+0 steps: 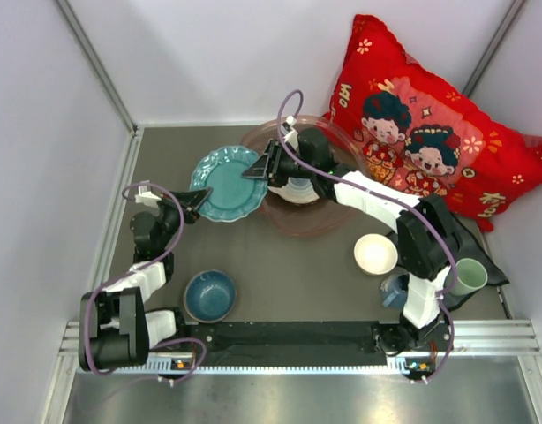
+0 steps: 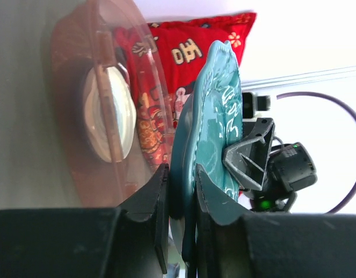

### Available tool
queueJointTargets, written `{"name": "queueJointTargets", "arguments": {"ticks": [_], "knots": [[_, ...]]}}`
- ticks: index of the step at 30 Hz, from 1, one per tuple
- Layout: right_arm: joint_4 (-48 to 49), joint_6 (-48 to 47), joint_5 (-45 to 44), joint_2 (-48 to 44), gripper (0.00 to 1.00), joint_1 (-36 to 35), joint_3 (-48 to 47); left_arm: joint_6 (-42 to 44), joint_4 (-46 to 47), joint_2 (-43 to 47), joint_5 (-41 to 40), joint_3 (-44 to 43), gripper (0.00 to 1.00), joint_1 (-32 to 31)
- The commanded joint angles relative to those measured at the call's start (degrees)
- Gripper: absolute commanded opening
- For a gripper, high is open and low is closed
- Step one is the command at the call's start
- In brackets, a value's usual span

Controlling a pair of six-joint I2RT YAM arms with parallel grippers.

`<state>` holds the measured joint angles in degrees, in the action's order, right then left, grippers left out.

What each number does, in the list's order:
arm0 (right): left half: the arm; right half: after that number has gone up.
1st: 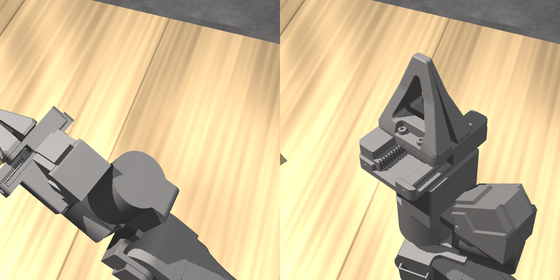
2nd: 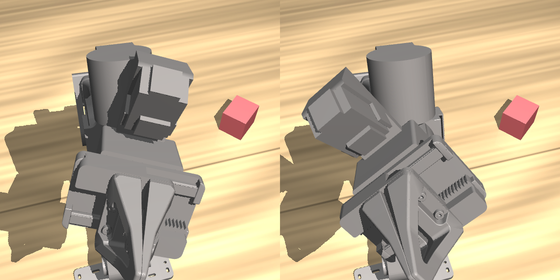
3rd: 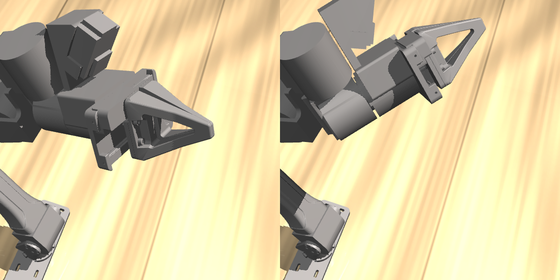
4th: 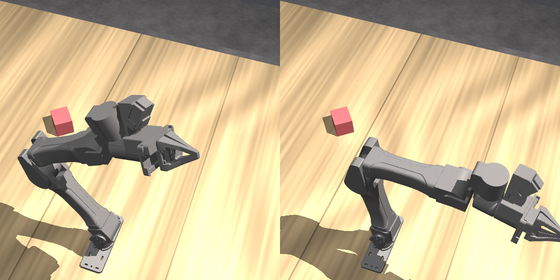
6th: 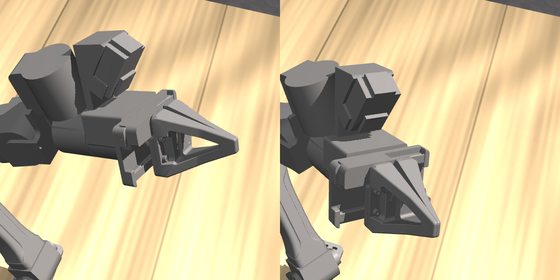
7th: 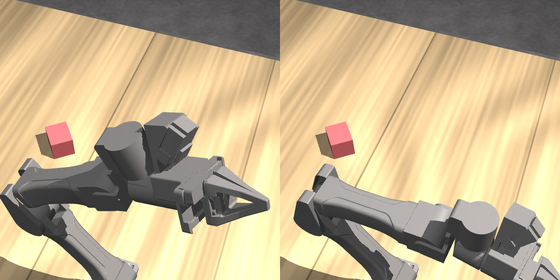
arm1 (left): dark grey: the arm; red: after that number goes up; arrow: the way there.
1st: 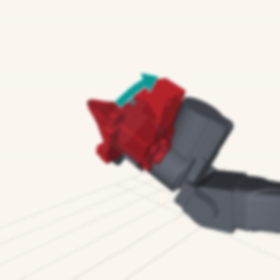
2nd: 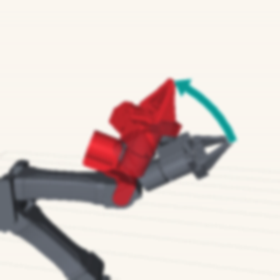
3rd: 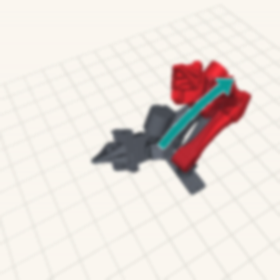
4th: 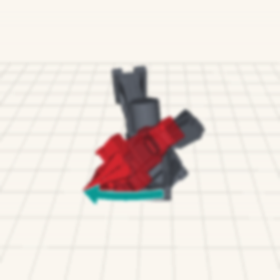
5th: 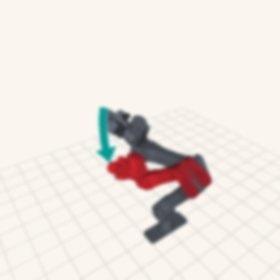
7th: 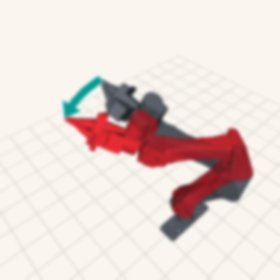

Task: Place the mixed dishes into the plastic bin
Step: Pick up the plate at the center of the board.

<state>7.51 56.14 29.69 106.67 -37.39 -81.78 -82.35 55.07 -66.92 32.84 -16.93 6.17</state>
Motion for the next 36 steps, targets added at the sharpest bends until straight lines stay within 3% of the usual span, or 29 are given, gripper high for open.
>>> {"name": "queueJointTargets", "arguments": {"ticks": [1,3,8,11,12,14,15,24,36], "knots": [[1.5,-1.1,-0.5,-2.1,0.35,-0.4,-1.4,-1.2,6.4,2.7,1.1,-3.4,0.00,0.0],[1.2,-1.1,-0.9,-2.3,0.23,-0.4,-1.4,-0.9,5.9,3.0,1.0,-3.3,0.00,0.1],[-1.4,-3.4,-2.4,-3.4,0.26,-0.3,-1.4,-0.2,5.4,2.7,0.6,-2.8,0.00,0.1],[-1.7,-4.0,-2.8,-4.5,0.01,-0.2,-0.4,-0.4,6.2,2.1,0.8,-2.6,0.00,0.0],[-1.8,-4.0,-2.8,-4.6,0.00,-0.3,-0.2,-0.4,6.3,2.0,0.9,-2.6,0.04,0.0],[-1.8,-4.3,-2.7,-4.9,0.00,-0.1,-0.1,-0.5,6.3,1.9,0.8,-2.6,0.27,0.0],[-1.4,-4.3,-2.6,-5.1,0.00,-0.1,0.0,-0.5,6.0,1.9,0.6,-2.7,0.46,0.1],[3.0,1.0,1.0,-7.5,0.00,2.8,0.8,-0.1,4.3,1.9,0.6,-2.6,0.99,0.1],[-1.7,-2.2,-0.3,-14.7,0.00,15.5,3.0,3.0,-0.7,2.8,1.4,-2.4,0.99,0.1]]}}
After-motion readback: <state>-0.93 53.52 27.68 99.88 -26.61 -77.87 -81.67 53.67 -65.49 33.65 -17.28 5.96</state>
